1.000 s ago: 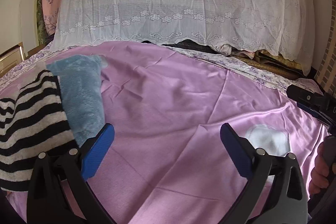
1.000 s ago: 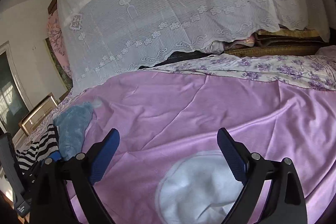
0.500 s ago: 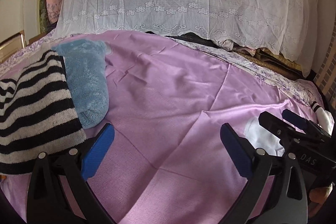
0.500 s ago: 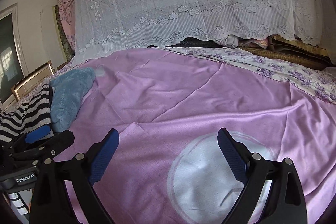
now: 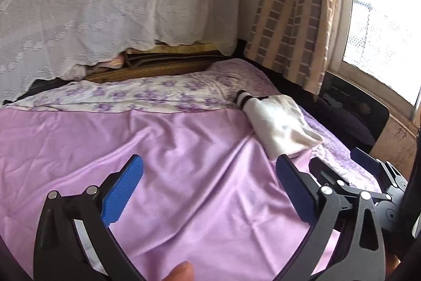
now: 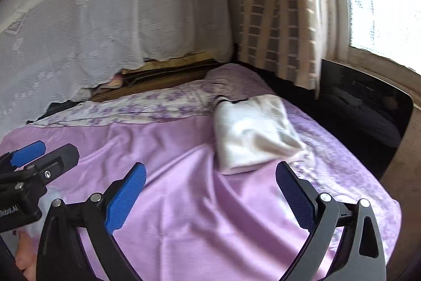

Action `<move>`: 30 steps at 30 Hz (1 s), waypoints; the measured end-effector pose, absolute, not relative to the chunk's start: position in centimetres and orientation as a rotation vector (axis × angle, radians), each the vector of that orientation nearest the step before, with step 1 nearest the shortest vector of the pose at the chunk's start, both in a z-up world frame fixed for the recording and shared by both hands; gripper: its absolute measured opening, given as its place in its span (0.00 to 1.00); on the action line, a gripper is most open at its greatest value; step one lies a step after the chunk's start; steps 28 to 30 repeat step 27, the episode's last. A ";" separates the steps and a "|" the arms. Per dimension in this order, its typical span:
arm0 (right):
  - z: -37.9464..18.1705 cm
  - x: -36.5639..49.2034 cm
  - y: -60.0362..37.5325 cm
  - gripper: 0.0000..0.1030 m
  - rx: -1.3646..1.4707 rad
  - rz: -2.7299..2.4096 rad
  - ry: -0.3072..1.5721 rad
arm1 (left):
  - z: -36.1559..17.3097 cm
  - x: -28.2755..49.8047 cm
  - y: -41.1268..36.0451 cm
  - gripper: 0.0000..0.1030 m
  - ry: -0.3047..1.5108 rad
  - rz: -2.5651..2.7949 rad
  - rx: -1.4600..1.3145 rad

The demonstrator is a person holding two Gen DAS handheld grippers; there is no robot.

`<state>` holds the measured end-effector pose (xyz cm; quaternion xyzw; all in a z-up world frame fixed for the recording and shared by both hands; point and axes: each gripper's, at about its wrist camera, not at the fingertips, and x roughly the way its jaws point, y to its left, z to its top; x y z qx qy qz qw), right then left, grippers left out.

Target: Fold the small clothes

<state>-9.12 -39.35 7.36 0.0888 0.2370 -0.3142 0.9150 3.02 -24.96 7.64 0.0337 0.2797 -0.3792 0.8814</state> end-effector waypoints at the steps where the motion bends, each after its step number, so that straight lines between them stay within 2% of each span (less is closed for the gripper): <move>1: 7.1 -10.3 -41.0 0.96 0.204 -0.689 0.484 | 7.2 2.7 -27.2 0.95 0.598 -0.804 0.073; 7: 4.4 -13.8 -47.2 0.96 0.351 -0.815 0.444 | 5.2 1.3 -35.8 0.95 0.606 -0.803 0.164; 14: 2.5 -13.9 -47.0 0.96 0.334 -0.915 0.318 | 3.9 2.4 -34.7 0.95 0.557 -0.791 0.159; 18: 1.6 -12.5 -46.8 0.96 0.295 -0.893 0.370 | 4.3 2.1 -34.0 0.95 0.479 -0.758 0.181; 30: 1.5 -12.5 -45.7 0.96 0.285 -0.834 0.372 | 4.8 1.1 -34.0 0.95 0.463 -0.791 0.216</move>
